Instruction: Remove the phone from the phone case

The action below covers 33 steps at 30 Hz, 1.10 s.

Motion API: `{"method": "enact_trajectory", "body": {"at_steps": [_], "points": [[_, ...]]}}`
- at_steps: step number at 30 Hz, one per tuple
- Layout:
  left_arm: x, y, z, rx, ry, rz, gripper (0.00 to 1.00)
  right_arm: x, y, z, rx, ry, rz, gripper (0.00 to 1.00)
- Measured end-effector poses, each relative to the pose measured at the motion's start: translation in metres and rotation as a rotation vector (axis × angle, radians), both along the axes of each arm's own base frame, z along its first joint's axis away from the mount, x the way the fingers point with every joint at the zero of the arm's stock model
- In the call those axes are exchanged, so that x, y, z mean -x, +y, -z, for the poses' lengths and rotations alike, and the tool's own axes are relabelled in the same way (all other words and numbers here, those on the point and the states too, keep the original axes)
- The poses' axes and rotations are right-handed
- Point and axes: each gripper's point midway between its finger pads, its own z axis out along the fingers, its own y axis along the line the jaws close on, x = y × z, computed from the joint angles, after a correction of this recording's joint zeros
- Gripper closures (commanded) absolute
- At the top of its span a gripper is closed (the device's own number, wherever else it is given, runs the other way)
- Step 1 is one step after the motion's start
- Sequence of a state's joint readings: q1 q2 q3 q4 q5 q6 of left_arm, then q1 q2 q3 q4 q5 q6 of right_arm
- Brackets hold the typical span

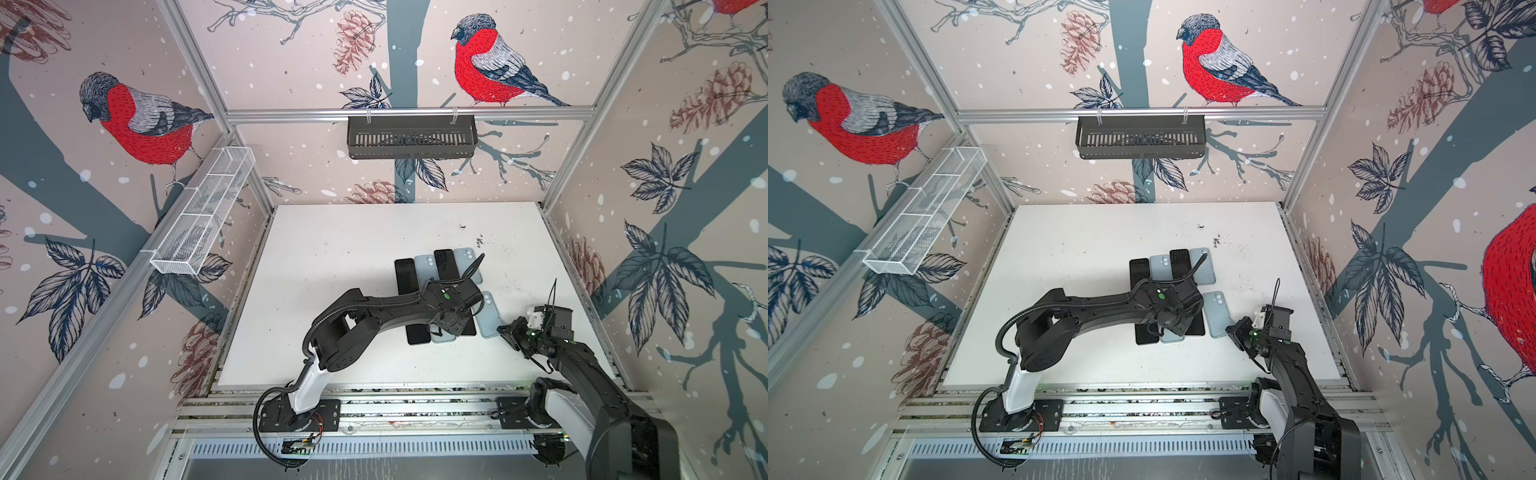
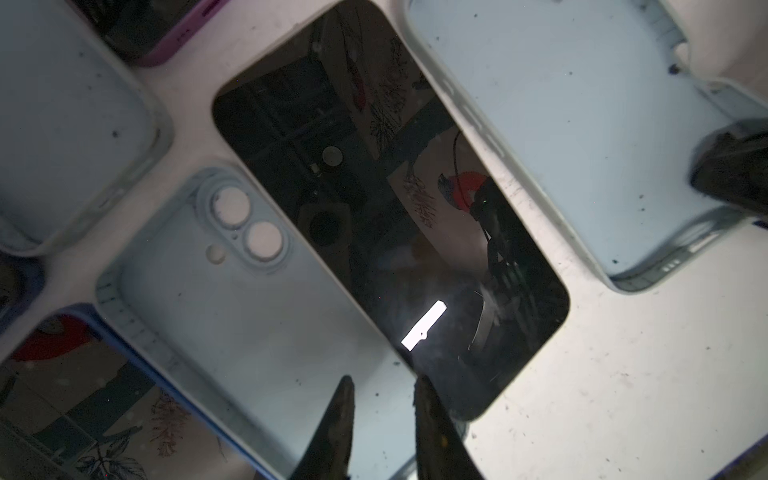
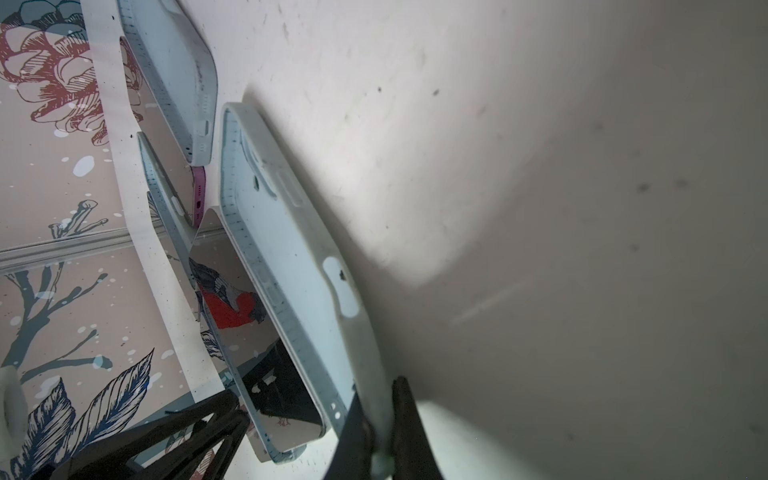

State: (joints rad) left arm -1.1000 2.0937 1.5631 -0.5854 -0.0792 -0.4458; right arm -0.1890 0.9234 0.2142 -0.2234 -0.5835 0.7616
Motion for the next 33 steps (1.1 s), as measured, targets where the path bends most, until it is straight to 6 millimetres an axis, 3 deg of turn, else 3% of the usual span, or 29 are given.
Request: {"method": "enact_trajectory", "body": {"at_steps": [16,22,33], "points": [[-0.001,-0.006,0.008,-0.006,0.022,-0.012,0.71,-0.007,0.0,-0.005,0.005,-0.027,-0.014,0.95],[-0.009,-0.003,-0.027,0.026,-0.037,-0.046,0.57,-0.008,0.0,-0.003,0.015,-0.032,-0.029,0.94],[-0.048,0.017,-0.116,0.228,-0.137,-0.193,0.34,-0.008,0.007,-0.002,0.02,-0.042,-0.072,0.83]]}}
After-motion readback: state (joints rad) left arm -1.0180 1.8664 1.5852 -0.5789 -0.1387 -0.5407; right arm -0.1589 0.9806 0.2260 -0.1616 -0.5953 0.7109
